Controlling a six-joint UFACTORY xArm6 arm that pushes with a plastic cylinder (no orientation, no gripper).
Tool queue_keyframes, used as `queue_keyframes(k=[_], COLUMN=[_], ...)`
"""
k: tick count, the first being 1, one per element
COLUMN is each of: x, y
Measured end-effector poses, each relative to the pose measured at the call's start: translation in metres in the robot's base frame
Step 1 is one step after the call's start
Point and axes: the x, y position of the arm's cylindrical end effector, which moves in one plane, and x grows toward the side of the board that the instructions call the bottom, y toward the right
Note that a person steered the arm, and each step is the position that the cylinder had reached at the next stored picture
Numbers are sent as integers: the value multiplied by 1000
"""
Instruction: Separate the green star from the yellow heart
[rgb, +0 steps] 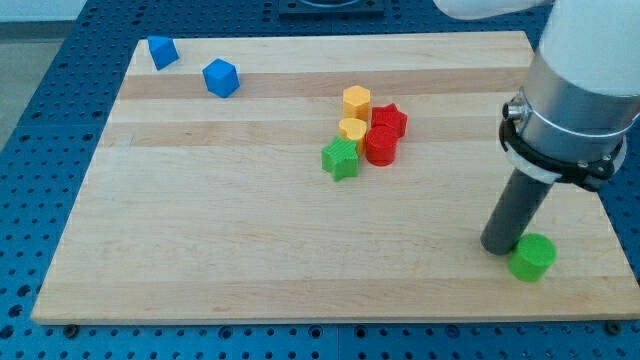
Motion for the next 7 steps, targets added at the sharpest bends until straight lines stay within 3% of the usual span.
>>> queue_keyframes(k=[2, 4, 7], x=[-14, -33, -114], y=[-34, -128, -213])
